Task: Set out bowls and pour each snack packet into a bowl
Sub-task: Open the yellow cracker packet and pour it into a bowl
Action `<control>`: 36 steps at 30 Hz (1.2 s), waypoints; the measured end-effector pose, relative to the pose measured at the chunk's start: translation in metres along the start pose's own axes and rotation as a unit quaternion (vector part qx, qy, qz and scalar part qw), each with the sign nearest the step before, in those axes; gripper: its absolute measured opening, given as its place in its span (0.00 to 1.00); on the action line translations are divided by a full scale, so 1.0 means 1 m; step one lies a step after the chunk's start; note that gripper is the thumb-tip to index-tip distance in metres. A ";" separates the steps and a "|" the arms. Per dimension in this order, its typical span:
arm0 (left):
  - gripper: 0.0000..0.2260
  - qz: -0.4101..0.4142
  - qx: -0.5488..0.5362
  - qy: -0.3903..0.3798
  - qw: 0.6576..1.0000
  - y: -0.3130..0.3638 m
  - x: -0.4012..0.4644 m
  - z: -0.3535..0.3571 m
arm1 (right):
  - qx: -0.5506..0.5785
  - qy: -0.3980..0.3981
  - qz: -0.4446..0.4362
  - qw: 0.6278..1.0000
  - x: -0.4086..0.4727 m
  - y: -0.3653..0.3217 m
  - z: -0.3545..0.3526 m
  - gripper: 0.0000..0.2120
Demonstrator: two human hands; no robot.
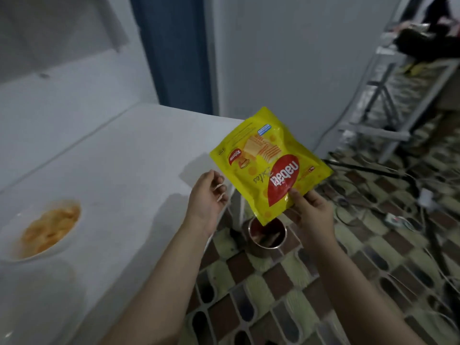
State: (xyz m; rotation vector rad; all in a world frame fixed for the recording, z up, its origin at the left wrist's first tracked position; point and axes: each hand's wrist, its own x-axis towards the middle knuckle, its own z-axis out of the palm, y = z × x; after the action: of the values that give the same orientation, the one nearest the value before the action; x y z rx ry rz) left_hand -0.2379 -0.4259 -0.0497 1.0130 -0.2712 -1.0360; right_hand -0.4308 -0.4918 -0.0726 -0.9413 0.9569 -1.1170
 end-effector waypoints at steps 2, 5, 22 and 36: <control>0.11 -0.024 0.019 -0.002 1.000 -0.024 0.015 0.017 | -0.011 0.030 0.007 0.999 0.012 0.003 -0.028 0.07; 0.11 -0.062 0.044 -0.007 0.997 -0.064 0.039 0.046 | -0.045 0.064 0.017 0.997 0.038 0.010 -0.071 0.09; 0.11 -0.207 0.175 0.117 0.955 -0.353 0.222 -0.040 | -0.304 0.130 0.216 0.919 0.241 0.311 -0.213 0.04; 0.11 -0.162 0.289 0.055 0.942 -0.495 0.300 -0.120 | -0.217 0.139 0.176 0.950 0.312 0.491 -0.202 0.18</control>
State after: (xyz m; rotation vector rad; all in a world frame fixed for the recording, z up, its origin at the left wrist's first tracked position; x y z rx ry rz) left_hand -0.2965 -0.6652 -0.5871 1.6856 -0.3327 -1.2203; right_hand -0.4308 -0.7331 -0.6393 -0.9225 1.5802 -0.7562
